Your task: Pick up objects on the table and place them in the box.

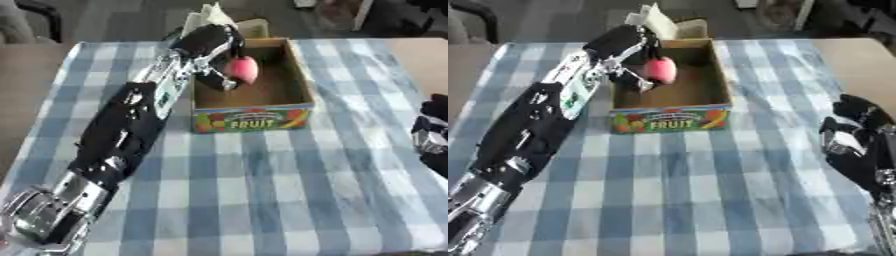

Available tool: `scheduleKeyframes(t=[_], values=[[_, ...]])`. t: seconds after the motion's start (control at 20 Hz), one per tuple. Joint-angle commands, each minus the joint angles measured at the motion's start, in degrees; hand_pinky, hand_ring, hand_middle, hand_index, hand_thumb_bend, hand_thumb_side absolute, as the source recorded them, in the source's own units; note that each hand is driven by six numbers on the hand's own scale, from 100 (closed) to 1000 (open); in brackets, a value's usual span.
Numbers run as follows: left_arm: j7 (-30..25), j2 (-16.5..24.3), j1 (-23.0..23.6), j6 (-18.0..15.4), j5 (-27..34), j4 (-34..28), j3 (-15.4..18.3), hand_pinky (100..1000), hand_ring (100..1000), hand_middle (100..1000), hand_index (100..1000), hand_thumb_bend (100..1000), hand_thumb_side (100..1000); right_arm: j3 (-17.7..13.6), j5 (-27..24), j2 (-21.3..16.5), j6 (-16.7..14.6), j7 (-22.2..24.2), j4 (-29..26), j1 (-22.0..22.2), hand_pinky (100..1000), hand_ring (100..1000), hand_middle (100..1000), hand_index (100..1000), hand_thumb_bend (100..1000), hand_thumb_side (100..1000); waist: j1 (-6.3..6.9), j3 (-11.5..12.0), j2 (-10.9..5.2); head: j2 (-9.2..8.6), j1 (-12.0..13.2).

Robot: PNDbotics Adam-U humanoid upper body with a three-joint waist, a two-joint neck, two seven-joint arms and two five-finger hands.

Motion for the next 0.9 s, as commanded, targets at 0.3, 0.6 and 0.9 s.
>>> scheduleKeyframes(t=[0.3, 0.6, 0.9], values=[[0.4, 0.1, -0.6, -0.1, -3.2, 0.0, 1.1, 693, 637, 663, 802, 872, 478, -0.2, -0.2, -0.5, -0.1, 0.1, -0.4, -0.7, 735, 819, 728, 828, 100, 100, -0.13, 0.1, -0.79, -0.61, -0.2], [-1.6, 1.2, -0.3, -1.4, -0.9, -1.2, 0.9, 717, 677, 707, 826, 909, 579, -0.3, -0.2, -0.5, -0.1, 0.0, -0.4, -0.7, 734, 819, 728, 828, 100, 100, -0.2, 0.6, -0.72, -0.58, -0.5], [-3.6, 2.7, 0.0, -1.3, 2.7, -3.8, 0.5, 720, 681, 712, 816, 836, 597, -0.5, -0.2, -0.5, -0.1, -0.1, -0.4, -0.6, 735, 819, 728, 828, 100, 100, -0.29, 0.9, -0.72, -0.61, -0.8]])
